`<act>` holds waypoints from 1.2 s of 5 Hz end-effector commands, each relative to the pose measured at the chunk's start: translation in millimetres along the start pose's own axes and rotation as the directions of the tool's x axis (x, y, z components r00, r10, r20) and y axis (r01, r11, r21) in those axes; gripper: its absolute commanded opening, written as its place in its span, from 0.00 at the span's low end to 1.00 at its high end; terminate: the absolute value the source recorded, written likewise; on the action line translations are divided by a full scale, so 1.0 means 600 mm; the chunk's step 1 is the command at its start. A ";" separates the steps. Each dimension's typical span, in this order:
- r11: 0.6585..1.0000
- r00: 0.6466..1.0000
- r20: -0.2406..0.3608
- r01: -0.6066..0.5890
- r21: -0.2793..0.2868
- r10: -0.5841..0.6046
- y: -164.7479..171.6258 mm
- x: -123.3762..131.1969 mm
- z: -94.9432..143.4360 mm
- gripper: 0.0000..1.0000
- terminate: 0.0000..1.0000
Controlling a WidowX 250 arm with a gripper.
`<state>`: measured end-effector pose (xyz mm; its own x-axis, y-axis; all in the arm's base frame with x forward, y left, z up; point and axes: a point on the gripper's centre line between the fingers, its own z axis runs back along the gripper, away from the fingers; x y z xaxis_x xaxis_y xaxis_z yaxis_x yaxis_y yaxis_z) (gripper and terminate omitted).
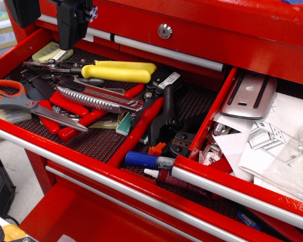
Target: Pick up box cutter and put into drawer
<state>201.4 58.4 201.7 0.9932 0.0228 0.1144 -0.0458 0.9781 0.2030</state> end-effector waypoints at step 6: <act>0.301 0.293 0.127 0.953 0.043 -0.948 -0.025 0.081 -0.122 1.00 0.00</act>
<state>258.2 58.2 121.0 0.2640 -0.9645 -0.0024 0.9488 0.2593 0.1804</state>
